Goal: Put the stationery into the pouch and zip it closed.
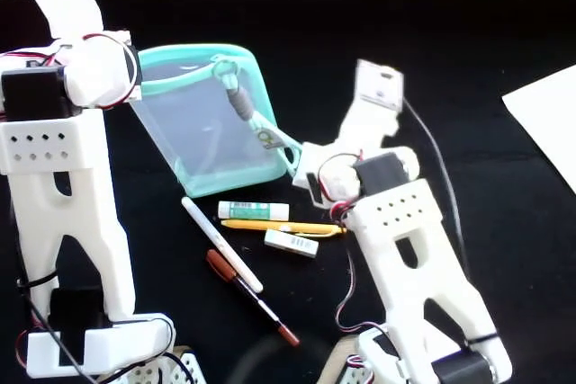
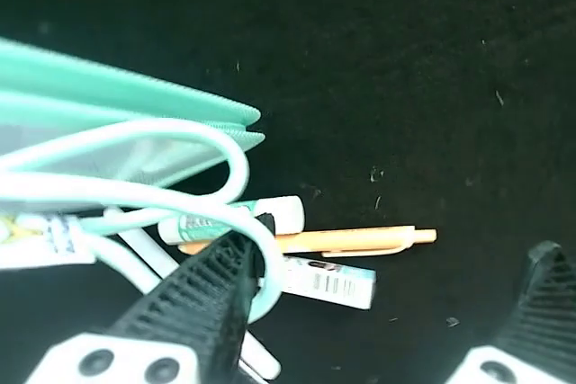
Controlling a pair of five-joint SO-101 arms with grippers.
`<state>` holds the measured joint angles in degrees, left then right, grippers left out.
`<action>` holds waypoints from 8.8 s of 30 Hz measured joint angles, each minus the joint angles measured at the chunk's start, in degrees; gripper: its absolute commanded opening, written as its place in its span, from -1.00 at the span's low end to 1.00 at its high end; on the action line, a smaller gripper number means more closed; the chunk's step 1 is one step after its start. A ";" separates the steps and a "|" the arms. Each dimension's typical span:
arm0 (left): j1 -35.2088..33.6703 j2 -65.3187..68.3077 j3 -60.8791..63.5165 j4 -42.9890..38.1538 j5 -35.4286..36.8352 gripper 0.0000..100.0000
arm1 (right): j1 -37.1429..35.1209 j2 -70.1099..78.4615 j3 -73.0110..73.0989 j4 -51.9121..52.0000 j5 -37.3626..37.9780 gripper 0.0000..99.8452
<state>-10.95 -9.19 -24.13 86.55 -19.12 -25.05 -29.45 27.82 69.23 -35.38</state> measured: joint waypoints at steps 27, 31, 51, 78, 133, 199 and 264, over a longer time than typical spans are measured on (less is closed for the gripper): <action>-0.09 0.00 0.26 0.00 0.00 -0.99 | -8.62 -1.05 -21.45 22.07 59.43 -0.19; -0.18 0.00 0.26 0.00 0.00 -0.99 | -8.18 -1.05 -21.01 23.91 57.41 -0.19; -0.79 0.00 0.26 0.00 0.00 -0.99 | -15.65 -1.32 18.55 1.32 74.90 -0.19; -0.88 0.00 0.26 1.23 -0.18 -0.99 | -13.63 29.89 5.27 -11.25 71.38 -0.99; 8.26 -0.70 -0.35 9.23 2.55 -0.99 | -21.36 8.79 -34.73 -23.74 25.58 -0.99; 8.35 -0.70 0.00 9.23 2.64 -0.99 | 5.54 -3.96 -32.09 -16.97 4.48 -0.29; -0.26 0.00 -3.87 1.05 9.14 -0.99 | -13.89 0.35 32.70 -38.77 61.45 -0.29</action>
<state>-11.21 -9.19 -28.00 87.60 -9.98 -38.95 -29.10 60.53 30.46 26.07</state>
